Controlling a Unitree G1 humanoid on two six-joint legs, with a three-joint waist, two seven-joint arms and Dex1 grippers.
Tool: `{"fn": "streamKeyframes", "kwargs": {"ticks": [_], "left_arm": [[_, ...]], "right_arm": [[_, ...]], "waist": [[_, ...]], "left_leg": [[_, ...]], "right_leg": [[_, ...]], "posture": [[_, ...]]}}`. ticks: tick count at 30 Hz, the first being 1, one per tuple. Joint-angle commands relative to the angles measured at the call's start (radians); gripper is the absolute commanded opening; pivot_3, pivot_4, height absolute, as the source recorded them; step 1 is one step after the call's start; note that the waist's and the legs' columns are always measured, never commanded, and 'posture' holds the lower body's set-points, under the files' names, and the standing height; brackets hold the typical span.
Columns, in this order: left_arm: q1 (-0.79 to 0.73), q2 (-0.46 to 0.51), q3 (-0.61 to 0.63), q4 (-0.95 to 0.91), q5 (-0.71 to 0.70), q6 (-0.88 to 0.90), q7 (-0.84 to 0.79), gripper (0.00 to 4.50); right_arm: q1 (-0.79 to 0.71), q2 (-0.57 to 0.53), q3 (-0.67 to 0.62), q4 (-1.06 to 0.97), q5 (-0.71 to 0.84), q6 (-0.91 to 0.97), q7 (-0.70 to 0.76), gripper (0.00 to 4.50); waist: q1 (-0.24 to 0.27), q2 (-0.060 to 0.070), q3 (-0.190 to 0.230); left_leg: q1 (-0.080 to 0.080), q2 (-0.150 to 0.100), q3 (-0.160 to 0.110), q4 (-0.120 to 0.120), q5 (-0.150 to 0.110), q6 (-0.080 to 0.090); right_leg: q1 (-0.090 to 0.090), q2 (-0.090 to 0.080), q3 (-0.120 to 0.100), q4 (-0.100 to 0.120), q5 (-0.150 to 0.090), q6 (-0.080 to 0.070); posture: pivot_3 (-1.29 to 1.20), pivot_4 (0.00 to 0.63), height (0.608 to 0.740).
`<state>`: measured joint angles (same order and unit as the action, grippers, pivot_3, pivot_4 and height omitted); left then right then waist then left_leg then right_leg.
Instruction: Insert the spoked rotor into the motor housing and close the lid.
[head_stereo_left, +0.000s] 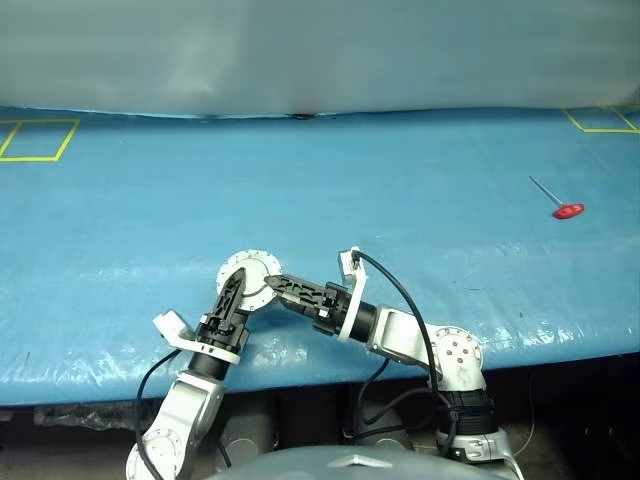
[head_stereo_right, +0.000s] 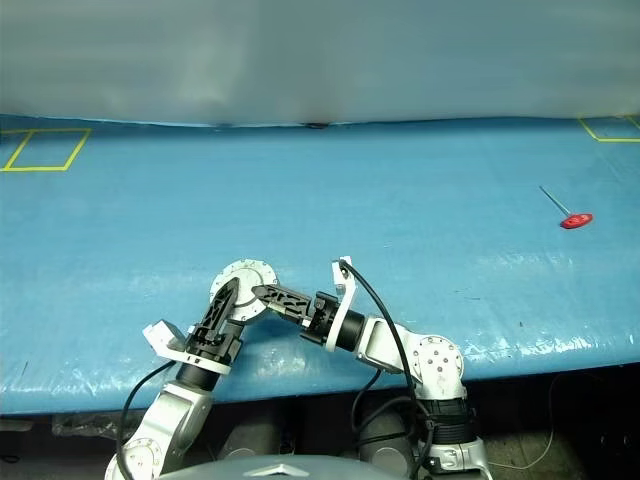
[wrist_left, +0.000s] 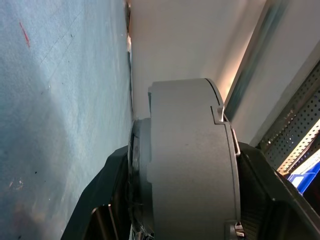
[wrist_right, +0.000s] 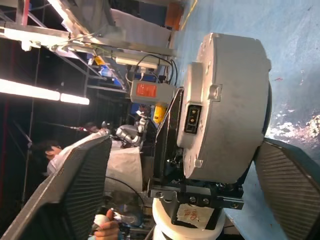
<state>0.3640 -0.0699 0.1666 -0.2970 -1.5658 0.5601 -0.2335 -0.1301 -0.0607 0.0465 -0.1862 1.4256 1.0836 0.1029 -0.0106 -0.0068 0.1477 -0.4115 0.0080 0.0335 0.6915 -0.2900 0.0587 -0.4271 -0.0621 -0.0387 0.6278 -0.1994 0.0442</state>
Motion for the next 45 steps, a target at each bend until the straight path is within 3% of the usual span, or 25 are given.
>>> {"fn": "streamKeyframes", "kwargs": {"ticks": [1, 6, 13, 18, 25, 42, 45], "left_arm": [[-0.067, -0.017, 0.021, -0.045, 0.012, -0.041, 0.019, 2.38], [-0.163, 0.006, 0.073, 0.005, 0.042, -0.09, 0.067, 2.38], [-0.389, 0.042, 0.169, 0.174, 0.11, -0.152, 0.161, 2.38], [-0.532, 0.06, 0.223, 0.309, 0.168, -0.17, 0.185, 2.38], [-0.701, 0.103, 0.285, 0.482, 0.229, -0.159, 0.166, 2.38], [-1.006, 0.138, 0.383, 0.859, 0.41, -0.183, 0.117, 2.38], [-1.038, 0.142, 0.408, 0.92, 0.442, -0.212, 0.124, 3.35]], "right_arm": [[0.006, -0.057, 0.041, -0.104, -0.157, -0.078, 0.099, 4.5], [0.041, -0.114, 0.127, -0.157, -0.419, -0.244, 0.192, 4.5], [0.087, -0.212, 0.332, -0.15, -0.934, -0.683, 0.338, 4.5], [0.106, -0.194, 0.37, -0.037, -1.122, -0.896, 0.352, 4.5], [0.158, -0.092, 0.296, 0.115, -1.183, -1.069, 0.314, 4.5], [0.195, -0.091, 0.293, 0.154, -1.281, -1.1, 0.356, 4.5], [0.2, -0.093, 0.289, 0.153, -1.292, -1.099, 0.359, 4.5]], "waist": [[0.0, 0.0, 0.0], [-0.001, -0.001, 0.0], [0.0, -0.001, -0.001], [0.003, -0.003, -0.001], [0.004, -0.006, -0.001], [0.002, -0.007, 0.0], [0.001, -0.007, 0.0]], "left_leg": [[0.0, 0.0, 0.0, 0.0, 0.0, 0.0], [0.0, 0.0, 0.0, 0.001, 0.001, -0.001], [0.001, -0.001, 0.0, 0.004, 0.002, -0.002], [0.001, -0.001, 0.0, 0.005, 0.004, -0.005], [0.001, -0.001, 0.0, 0.006, 0.005, -0.006], [0.001, -0.002, -0.001, 0.006, 0.005, -0.007], [0.001, -0.002, -0.001, 0.006, 0.005, -0.007]], "right_leg": [[0.0, 0.0, 0.0, 0.0, 0.0, 0.0], [0.0, 0.001, 0.0, 0.0, 0.002, 0.002], [0.002, 0.001, 0.0, 0.0, 0.003, 0.003], [0.003, 0.001, 0.0, 0.0, 0.004, 0.003], [0.003, 0.001, 0.0, 0.0, 0.006, 0.004], [0.003, 0.001, 0.0, 0.0, 0.008, 0.007], [0.003, 0.001, 0.0, 0.0, 0.008, 0.007]], "posture": [[0.0, 0.15, 0.74], [0.0, 0.15, 0.74], [0.0, 0.15, 0.74], [0.0, 0.15, 0.74], [0.0, 0.15, 0.74], [0.0, 0.15, 0.74], [0.0, 0.15, 0.74]]}}
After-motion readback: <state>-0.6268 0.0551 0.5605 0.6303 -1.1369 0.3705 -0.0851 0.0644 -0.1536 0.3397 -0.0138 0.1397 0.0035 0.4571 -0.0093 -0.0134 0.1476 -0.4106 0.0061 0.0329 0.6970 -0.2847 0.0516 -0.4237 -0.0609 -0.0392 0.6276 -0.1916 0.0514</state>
